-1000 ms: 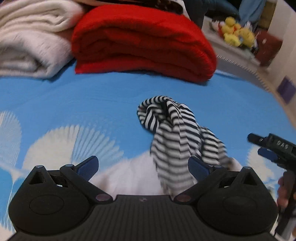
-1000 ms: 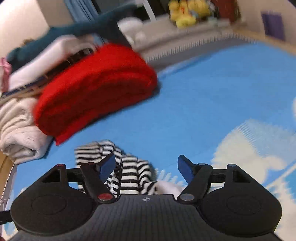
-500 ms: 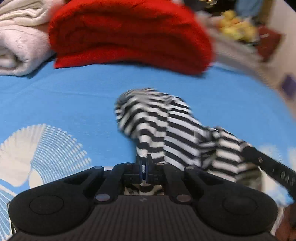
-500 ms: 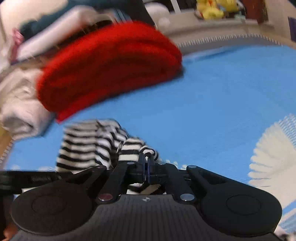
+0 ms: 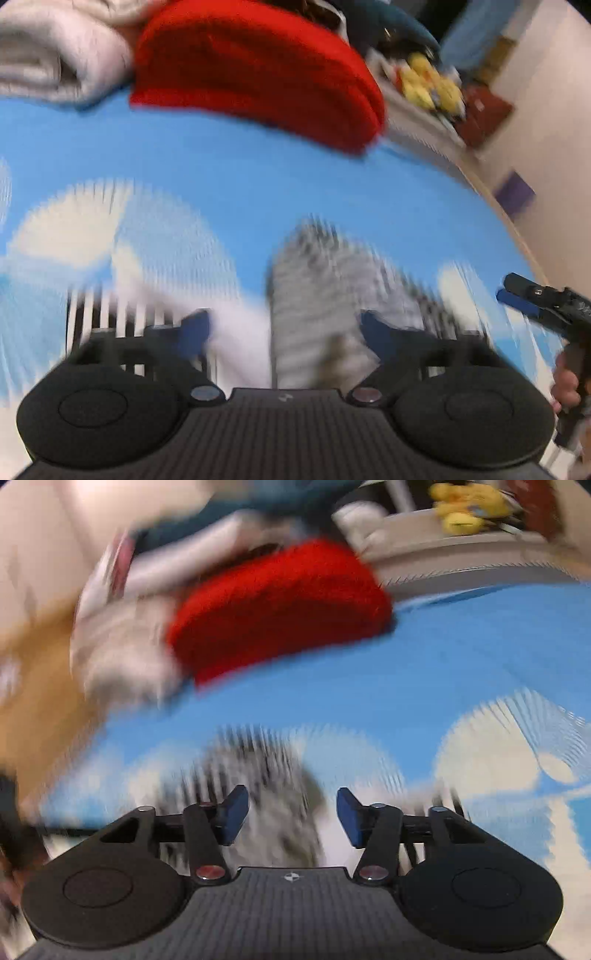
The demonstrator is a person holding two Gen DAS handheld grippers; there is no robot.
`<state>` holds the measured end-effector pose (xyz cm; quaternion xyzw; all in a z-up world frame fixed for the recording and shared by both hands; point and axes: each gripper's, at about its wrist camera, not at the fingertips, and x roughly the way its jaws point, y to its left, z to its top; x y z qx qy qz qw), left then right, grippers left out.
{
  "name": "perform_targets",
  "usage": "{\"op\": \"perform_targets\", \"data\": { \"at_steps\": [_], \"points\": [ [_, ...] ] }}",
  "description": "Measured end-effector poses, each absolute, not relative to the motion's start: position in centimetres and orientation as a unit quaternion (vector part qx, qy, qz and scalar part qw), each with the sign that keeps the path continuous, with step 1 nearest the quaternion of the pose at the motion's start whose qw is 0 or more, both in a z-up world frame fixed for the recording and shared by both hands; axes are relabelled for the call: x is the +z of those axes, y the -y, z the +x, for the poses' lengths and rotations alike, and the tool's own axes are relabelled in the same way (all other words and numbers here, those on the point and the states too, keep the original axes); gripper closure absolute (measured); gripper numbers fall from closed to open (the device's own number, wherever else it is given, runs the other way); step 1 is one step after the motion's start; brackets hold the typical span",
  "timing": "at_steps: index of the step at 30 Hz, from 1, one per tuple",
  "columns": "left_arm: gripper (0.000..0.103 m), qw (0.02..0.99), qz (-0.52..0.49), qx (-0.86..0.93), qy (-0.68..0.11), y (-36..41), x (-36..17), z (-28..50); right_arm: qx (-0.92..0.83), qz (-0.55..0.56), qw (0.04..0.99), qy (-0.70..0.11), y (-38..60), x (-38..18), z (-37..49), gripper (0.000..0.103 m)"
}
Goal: Fold small clothes
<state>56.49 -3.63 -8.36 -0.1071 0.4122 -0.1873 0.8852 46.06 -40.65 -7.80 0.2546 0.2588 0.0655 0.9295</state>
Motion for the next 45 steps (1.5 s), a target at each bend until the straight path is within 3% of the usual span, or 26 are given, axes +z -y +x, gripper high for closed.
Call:
{"op": "perform_targets", "data": {
  "at_steps": [3, 6, 7, 8, 9, 10, 11, 12, 16, 18, 20, 23, 25, 26, 27, 30, 34, 36, 41, 42, 43, 44, 45],
  "points": [
    [0.008, 0.869, -0.14, -0.161, -0.447, 6.3, -9.3, 63.0, 0.059, 0.294, 0.907, -0.297, 40.3, -7.8, 53.9, 0.037],
    [0.008, 0.844, -0.134, -0.132, -0.502, 9.2, -11.9, 67.1, 0.026, 0.266, 0.886, -0.378, 37.9, -10.1, 60.0, 0.037],
    [0.015, 0.838, -0.118, -0.119, -0.519, 10.4, -12.7, 67.8, 0.024, 0.24, 0.879, -0.412, 36.5, -11.0, 61.4, 0.037],
    [0.028, 0.837, -0.096, -0.115, -0.527, 11.4, -13.2, 68.3, 0.027, 0.208, 0.872, -0.442, 35.3, -12.0, 62.3, 0.04],
    [0.08, 0.837, -0.066, -0.104, -0.533, 12.6, -13.4, 68.8, 0.021, 0.168, 0.869, -0.465, 34.0, -12.7, 62.9, 0.053],
    [0.096, 0.838, -0.045, -0.092, -0.536, 13.5, -13.2, 69.1, 0.01, 0.131, 0.874, -0.467, 32.9, -13.0, 63.3, 0.071],
    [0.097, 0.846, -0.04, -0.084, -0.524, 14.0, -12.1, 69.5, -0.006, 0.1, 0.884, -0.456, 32.0, -12.6, 63.7, 0.097],
    [0.097, 0.862, -0.046, -0.088, -0.497, 14.2, -10.1, 69.5, -0.024, 0.094, 0.898, -0.43, 31.9, -11.6, 63.9, 0.099],
    [0.096, 0.925, -0.079, -0.172, -0.329, 13.2, 1.4, 65.4, -0.056, 0.105, 0.975, -0.186, 32.4, -2.2, 59.4, 0.099],
    [0.091, 0.934, -0.082, -0.226, -0.264, 11.2, 4.8, 60.9, -0.014, 0.103, 0.988, -0.11, 32.6, 1.1, 55.1, 0.099],
    [0.085, 0.937, -0.062, -0.249, -0.237, 8.8, 4.5, 55.6, 0.029, 0.087, 0.992, -0.091, 32.7, 1.7, 49.7, 0.098],
    [0.065, 0.905, -0.041, -0.289, -0.308, 4.4, -1.4, 48.9, 0.101, 0.047, 0.984, -0.141, 32.7, -2.4, 39.9, 0.097],
    [0.035, 0.886, -0.015, -0.277, -0.371, 1.9, -6.2, 45.9, 0.119, 0.023, 0.968, -0.218, 32.5, -7.1, 35.0, 0.082],
    [0.034, 0.875, -0.001, -0.259, -0.41, 0.5, -9.0, 44.5, 0.115, 0.016, 0.953, -0.278, 32.8, -9.8, 32.9, 0.053],
    [0.034, 0.866, 0.006, -0.244, -0.436, -0.7, -11.0, 44.0, 0.101, 0.014, 0.941, -0.323, 33.4, -11.8, 31.0, 0.043],
    [0.034, 0.862, 0.002, -0.212, -0.461, -3.0, -13.0, 43.0, 0.063, 0.033, 0.931, -0.357, 35.1, -14.4, 27.2, 0.046],
    [0.013, 0.875, -0.068, -0.216, -0.427, -2.4, -10.9, 45.7, 0.055, 0.133, 0.942, -0.304, 36.3, -12.0, 28.3, 0.042],
    [0.013, 0.875, -0.095, -0.221, -0.421, 0.0, -9.7, 48.2, 0.063, 0.19, 0.937, -0.287, 36.4, -10.9, 30.8, 0.034],
    [0.013, 0.835, -0.164, -0.202, -0.485, 6.0, -11.9, 55.2, 0.019, 0.27, 0.913, -0.305, 35.5, -12.9, 38.6, 0.033],
    [0.019, 0.828, -0.156, -0.19, -0.504, 7.2, -12.6, 56.4, 0.023, 0.286, 0.905, -0.316, 35.4, -13.4, 40.0, 0.035],
    [0.055, 0.829, -0.144, -0.175, -0.511, 8.2, -12.8, 56.9, 0.025, 0.304, 0.895, -0.327, 35.3, -13.8, 41.2, 0.044],
    [0.087, 0.831, -0.133, -0.169, -0.513, 8.7, -13.4, 57.2, 0.03, 0.329, 0.882, -0.336, 35.2, -14.3, 42.2, 0.092],
    [0.101, 0.831, -0.126, -0.164, -0.517, 9.3, -13.2, 57.5, 0.035, 0.341, 0.873, -0.346, 34.8, -14.2, 43.1, 0.102]
  ]
}}
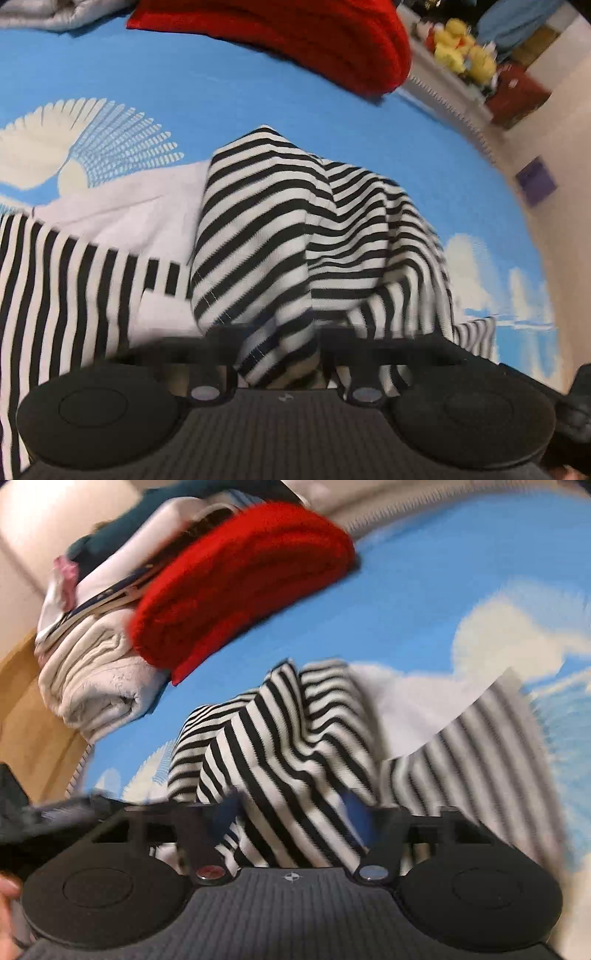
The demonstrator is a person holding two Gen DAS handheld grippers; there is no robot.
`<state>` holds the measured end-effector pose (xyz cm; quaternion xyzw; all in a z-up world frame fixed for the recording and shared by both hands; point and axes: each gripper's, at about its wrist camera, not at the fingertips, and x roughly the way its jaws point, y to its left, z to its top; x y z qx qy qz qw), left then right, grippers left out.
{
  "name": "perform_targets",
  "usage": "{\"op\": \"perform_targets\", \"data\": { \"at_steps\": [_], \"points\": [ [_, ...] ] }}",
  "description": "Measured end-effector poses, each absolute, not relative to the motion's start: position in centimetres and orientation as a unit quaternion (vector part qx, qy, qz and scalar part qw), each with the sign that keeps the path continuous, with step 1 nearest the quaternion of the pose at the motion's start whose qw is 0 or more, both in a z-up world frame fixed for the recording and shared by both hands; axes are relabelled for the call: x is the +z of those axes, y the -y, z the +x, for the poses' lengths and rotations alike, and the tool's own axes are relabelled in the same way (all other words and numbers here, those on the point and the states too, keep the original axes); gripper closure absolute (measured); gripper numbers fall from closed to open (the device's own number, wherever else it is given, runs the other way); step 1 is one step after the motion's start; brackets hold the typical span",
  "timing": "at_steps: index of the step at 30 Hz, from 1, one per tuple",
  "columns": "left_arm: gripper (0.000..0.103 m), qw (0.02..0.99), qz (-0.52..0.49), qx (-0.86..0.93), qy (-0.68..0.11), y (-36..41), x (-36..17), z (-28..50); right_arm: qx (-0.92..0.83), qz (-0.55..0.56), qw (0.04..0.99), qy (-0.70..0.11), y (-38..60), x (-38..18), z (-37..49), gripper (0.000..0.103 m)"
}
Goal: Fold small clothes
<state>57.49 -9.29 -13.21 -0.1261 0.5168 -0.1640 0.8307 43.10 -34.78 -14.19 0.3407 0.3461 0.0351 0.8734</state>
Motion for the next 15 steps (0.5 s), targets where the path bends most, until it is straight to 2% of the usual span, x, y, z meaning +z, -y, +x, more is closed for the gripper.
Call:
{"op": "perform_targets", "data": {
  "at_steps": [3, 7, 11, 12, 13, 14, 15],
  "points": [
    [0.102, 0.849, -0.143, -0.181, -0.474, 8.9, -9.8, 56.3, 0.026, 0.302, 0.905, -0.299, 33.1, -11.3, 43.7, 0.102],
    [0.101, 0.856, -0.132, -0.248, -0.434, 6.4, -5.2, 51.6, 0.063, 0.333, 0.905, -0.257, 33.4, -8.2, 39.3, 0.102],
    [0.096, 0.862, -0.053, -0.239, -0.443, 4.9, -6.8, 47.6, 0.067, 0.35, 0.894, -0.272, 32.9, -9.9, 34.7, 0.102],
    [0.085, 0.856, -0.037, -0.229, -0.462, 4.8, -8.4, 47.2, 0.06, 0.341, 0.893, -0.287, 32.5, -11.2, 34.2, 0.102],
    [0.064, 0.85, -0.025, -0.222, -0.477, 4.9, -9.8, 47.0, 0.045, 0.324, 0.892, -0.311, 31.9, -12.7, 34.0, 0.1],
    [0.054, 0.848, -0.009, -0.212, -0.486, 4.8, -11.2, 46.7, 0.03, 0.299, 0.892, -0.337, 31.4, -14.3, 34.1, 0.095],
    [0.043, 0.853, 0.009, -0.191, -0.485, 4.6, -12.1, 46.3, 0.022, 0.266, 0.895, -0.359, 31.1, -15.6, 34.4, 0.095]
  ]
}}
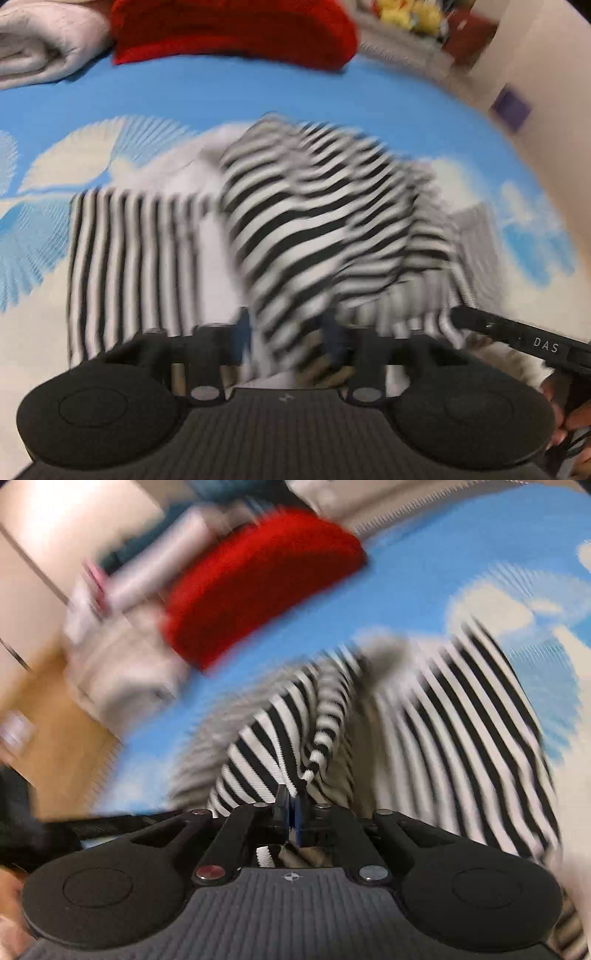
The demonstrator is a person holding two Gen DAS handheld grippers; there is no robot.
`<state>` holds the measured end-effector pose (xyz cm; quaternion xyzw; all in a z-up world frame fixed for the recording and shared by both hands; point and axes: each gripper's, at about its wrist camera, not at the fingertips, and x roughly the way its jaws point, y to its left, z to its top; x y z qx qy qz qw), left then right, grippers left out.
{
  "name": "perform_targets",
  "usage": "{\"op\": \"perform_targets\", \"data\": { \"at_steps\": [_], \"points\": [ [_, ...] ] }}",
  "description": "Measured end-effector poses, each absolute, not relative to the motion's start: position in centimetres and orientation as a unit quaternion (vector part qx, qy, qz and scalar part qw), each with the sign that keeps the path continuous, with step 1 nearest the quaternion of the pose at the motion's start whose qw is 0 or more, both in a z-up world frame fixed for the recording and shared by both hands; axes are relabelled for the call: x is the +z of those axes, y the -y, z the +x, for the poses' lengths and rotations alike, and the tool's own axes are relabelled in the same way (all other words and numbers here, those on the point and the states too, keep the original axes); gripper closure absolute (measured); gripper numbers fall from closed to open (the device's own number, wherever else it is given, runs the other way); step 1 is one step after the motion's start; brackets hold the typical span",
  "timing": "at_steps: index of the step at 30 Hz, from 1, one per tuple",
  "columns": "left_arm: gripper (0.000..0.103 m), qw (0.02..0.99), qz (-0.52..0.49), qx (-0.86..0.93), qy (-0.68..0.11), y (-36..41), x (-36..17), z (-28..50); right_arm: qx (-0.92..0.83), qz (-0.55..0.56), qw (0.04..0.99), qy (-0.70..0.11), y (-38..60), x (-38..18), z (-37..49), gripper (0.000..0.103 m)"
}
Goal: Fold small clothes
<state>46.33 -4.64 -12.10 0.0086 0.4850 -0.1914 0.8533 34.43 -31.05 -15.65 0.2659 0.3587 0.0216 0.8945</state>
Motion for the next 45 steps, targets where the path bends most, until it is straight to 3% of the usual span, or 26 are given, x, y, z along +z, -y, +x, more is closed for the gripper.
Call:
{"op": "perform_targets", "data": {
  "at_steps": [1, 2, 3, 6, 9, 12, 13, 15, 18, 23, 27, 31, 32, 34, 35, 36, 37, 41, 42, 44, 45],
  "points": [
    [0.039, 0.86, 0.018, -0.183, -0.476, 4.3, -12.3, 46.0, 0.009, 0.239, 0.897, -0.372, 31.0, -16.3, 34.6, 0.09],
    [0.037, 0.866, 0.014, -0.186, -0.464, 3.8, -12.1, 45.6, -0.001, 0.228, 0.9, -0.371, 31.2, -16.3, 34.4, 0.074],
    [0.031, 0.874, 0.003, -0.19, -0.446, 3.5, -11.2, 45.2, -0.004, 0.232, 0.906, -0.353, 31.8, -15.5, 34.0, 0.068],
    [0.017, 0.907, -0.009, -0.203, -0.368, 3.4, -8.5, 43.5, 0.014, 0.201, 0.942, -0.27, 32.5, -11.9, 32.5, 0.062],
    [0.016, 0.901, -0.002, -0.269, -0.339, 5.8, -7.7, 42.4, 0.081, 0.143, 0.957, -0.24, 30.9, -10.1, 32.7, 0.062],
    [0.016, 0.879, 0.031, -0.294, -0.374, 8.6, -10.6, 42.0, 0.12, 0.091, 0.95, -0.275, 28.3, -11.9, 34.2, 0.064],
    [0.016, 0.877, 0.056, -0.284, -0.384, 9.3, -12.3, 42.1, 0.111, 0.067, 0.947, -0.294, 27.5, -13.3, 34.8, 0.072],
    [0.015, 0.868, 0.128, -0.272, -0.396, 10.3, -15.4, 42.0, 0.084, 0.025, 0.937, -0.338, 26.9, -16.4, 36.1, 0.074],
    [0.008, 0.87, 0.206, -0.282, -0.348, 10.2, -14.5, 40.2, 0.103, -0.005, 0.942, -0.319, 27.0, -16.6, 35.6, 0.073],
    [0.007, 0.905, 0.088, -0.282, -0.306, 7.0, -8.6, 43.9, 0.1, 0.121, 0.959, -0.234, 32.9, -10.5, 36.0, 0.053],
    [0.006, 0.911, 0.011, -0.218, -0.35, 7.6, -7.0, 52.1, 0.029, 0.26, 0.933, -0.246, 38.3, -9.4, 42.8, 0.053],
    [0.008, 0.887, -0.053, -0.168, -0.426, 8.0, -8.9, 58.8, -0.028, 0.43, 0.841, -0.327, 41.7, -13.7, 49.1, 0.052],
    [0.013, 0.885, -0.07, -0.148, -0.435, 7.7, -9.2, 59.8, -0.034, 0.441, 0.831, -0.338, 41.6, -14.4, 49.7, 0.052],
    [0.056, 0.88, -0.112, -0.106, -0.45, 6.5, -10.1, 61.5, -0.028, 0.438, 0.834, -0.336, 41.4, -15.0, 50.7, 0.059],
    [0.062, 0.878, -0.129, -0.084, -0.452, 6.0, -10.6, 61.9, -0.008, 0.427, 0.841, -0.332, 41.2, -15.1, 51.0, 0.082],
    [0.081, 0.881, -0.132, -0.075, -0.449, 6.0, -11.0, 62.2, 0.006, 0.405, 0.852, -0.332, 41.0, -15.0, 51.3, 0.1],
    [0.086, 0.886, -0.117, -0.068, -0.443, 6.0, -11.4, 62.2, -0.002, 0.374, 0.868, -0.326, 40.8, -14.7, 51.3, 0.101],
    [0.086, 0.896, -0.085, -0.055, -0.433, 5.6, -12.8, 61.9, -0.07, 0.338, 0.899, -0.269, 42.3, -14.6, 50.1, 0.103],
    [0.082, 0.898, -0.086, -0.054, -0.428, 5.5, -13.1, 61.7, -0.097, 0.33, 0.898, -0.273, 42.7, -15.1, 50.3, 0.103],
    [0.059, 0.899, -0.094, -0.058, -0.424, 5.1, -13.0, 61.2, -0.114, 0.332, 0.881, -0.317, 43.5, -16.7, 51.0, 0.1],
    [0.04, 0.899, -0.099, -0.064, -0.421, 4.8, -12.5, 60.8, -0.114, 0.358, 0.865, -0.332, 44.0, -17.1, 50.8, 0.1]
  ]
}}
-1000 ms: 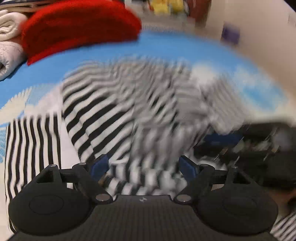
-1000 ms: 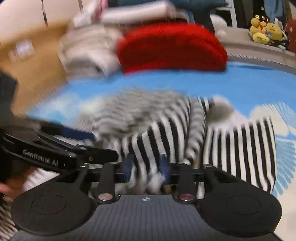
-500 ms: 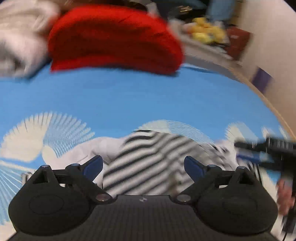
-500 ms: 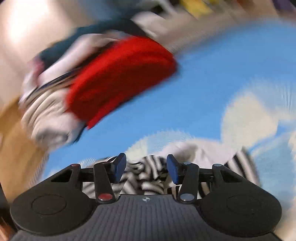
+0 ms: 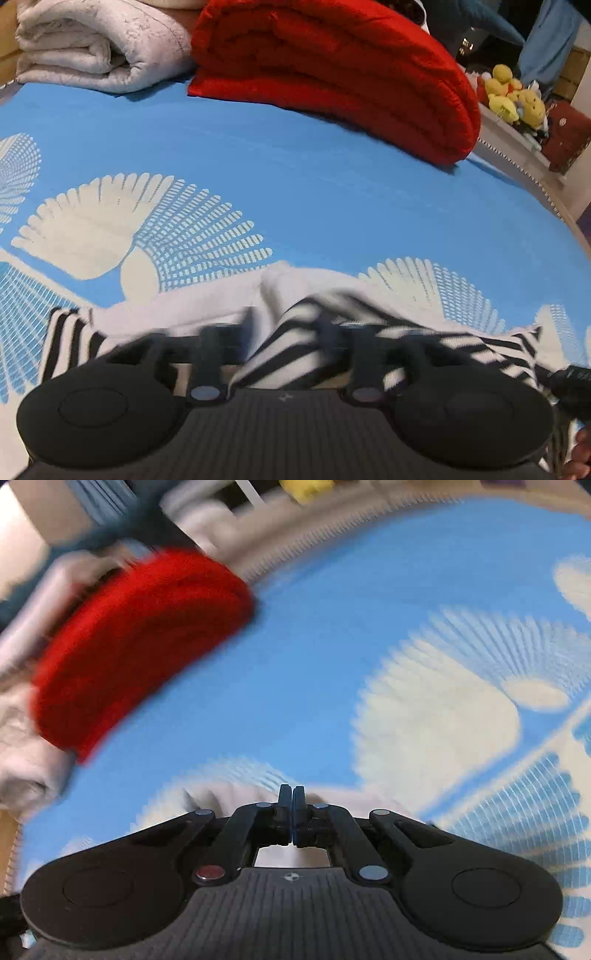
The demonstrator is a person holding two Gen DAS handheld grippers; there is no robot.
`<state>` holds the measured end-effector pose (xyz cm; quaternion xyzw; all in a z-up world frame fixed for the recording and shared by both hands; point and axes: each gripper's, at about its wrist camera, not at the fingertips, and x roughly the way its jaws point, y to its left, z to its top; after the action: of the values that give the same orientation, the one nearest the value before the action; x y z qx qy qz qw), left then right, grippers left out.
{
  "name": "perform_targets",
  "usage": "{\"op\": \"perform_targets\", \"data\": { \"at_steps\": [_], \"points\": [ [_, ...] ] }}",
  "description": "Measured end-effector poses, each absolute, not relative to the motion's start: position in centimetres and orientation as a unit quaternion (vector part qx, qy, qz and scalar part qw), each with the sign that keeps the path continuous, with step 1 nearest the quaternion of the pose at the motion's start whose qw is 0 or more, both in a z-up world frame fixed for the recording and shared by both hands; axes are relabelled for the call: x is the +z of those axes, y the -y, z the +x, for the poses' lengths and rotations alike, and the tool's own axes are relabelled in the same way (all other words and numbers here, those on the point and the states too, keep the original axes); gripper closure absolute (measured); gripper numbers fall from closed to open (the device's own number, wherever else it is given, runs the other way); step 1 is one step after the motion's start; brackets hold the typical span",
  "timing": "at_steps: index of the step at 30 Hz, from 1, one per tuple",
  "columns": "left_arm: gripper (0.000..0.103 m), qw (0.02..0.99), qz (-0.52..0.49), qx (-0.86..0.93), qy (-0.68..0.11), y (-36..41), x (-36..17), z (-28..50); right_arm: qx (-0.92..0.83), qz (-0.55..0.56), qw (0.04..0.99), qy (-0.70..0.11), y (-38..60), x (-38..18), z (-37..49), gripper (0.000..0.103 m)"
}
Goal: Fold small clothes
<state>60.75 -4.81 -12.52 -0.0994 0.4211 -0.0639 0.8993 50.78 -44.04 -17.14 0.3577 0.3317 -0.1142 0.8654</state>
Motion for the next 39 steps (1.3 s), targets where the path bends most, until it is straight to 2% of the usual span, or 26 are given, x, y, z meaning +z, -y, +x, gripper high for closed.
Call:
{"op": "perform_targets", "data": {
  "at_steps": [1, 2, 5, 9, 10, 12, 15, 17, 19, 21, 23, 27, 30, 35, 38, 39],
  "points": [
    [0.025, 0.903, -0.104, -0.075, -0.411, 4.5, -11.7, 60.1, -0.115, 0.375, 0.863, -0.319, 44.3, -16.9, 50.0, 0.1],
    [0.02, 0.908, -0.104, -0.087, -0.397, 4.2, -11.1, 59.2, -0.106, 0.378, 0.869, -0.301, 44.2, -16.2, 49.2, 0.099],
    [0.018, 0.909, -0.082, -0.131, -0.387, 4.3, -9.2, 56.1, -0.028, 0.321, 0.906, -0.275, 41.5, -13.1, 46.3, 0.092],
    [0.017, 0.898, -0.027, -0.192, -0.395, 5.5, -9.4, 50.9, 0.089, 0.194, 0.933, -0.289, 34.9, -10.4, 41.7, 0.091],
    [0.012, 0.896, -0.015, -0.197, -0.398, 5.7, -10.1, 49.7, 0.11, 0.159, 0.936, -0.293, 33.6, -10.4, 40.2, 0.089],
    [0.0, 0.892, 0.016, -0.192, -0.409, 5.9, -12.4, 47.8, 0.136, 0.068, 0.939, -0.308, 30.1, -11.5, 38.2, 0.073],
    [0.0, 0.894, 0.055, -0.165, -0.413, 6.3, -16.2, 46.7, 0.128, -0.024, 0.925, -0.357, 27.0, -15.7, 37.3, 0.069],
    [0.0, 0.902, 0.056, -0.161, -0.397, 6.1, -15.5, 46.1, 0.118, -0.057, 0.938, -0.322, 25.9, -15.9, 36.4, 0.069],
    [0.0, 0.899, 0.049, -0.154, -0.406, 5.7, -13.9, 45.8, 0.104, -0.033, 0.943, -0.316, 25.8, -14.2, 35.3, 0.067],
    [0.0, 0.912, 0.041, -0.152, -0.378, 4.4, -11.2, 43.9, 0.116, 0.008, 0.951, -0.287, 26.6, -11.9, 32.6, 0.055],
    [0.0, 0.923, 0.052, -0.143, -0.355, 3.2, -8.6, 40.9, 0.109, 0.02, 0.956, -0.272, 26.8, -9.6, 29.1, 0.048],
    [0.0, 0.922, 0.054, -0.112, -0.368, 0.9, -5.5, 33.9, 0.109, 0.046, 0.957, -0.264, 26.1, -6.5, 21.2, 0.034],
    [0.0, 0.922, 0.033, -0.092, -0.374, -1.2, -5.3, 26.9, 0.1, 0.027, 0.956, -0.276, 24.6, -5.6, 16.6, 0.033],
    [0.0, 0.929, 0.043, -0.074, -0.361, -3.3, -6.1, 17.6, 0.045, 0.071, 0.956, -0.279, 24.5, -7.0, 9.0, 0.032],
    [0.0, 0.931, 0.054, -0.068, -0.356, -4.3, -5.9, 14.4, 0.003, 0.015, 0.953, -0.304, 22.9, -8.7, 6.1, 0.032],
    [0.0, 0.932, 0.056, -0.072, -0.351, -4.7, -6.0, 13.4, 0.015, -0.002, 0.957, -0.289, 22.4, -8.6, 5.2, 0.032]
  ]
}}
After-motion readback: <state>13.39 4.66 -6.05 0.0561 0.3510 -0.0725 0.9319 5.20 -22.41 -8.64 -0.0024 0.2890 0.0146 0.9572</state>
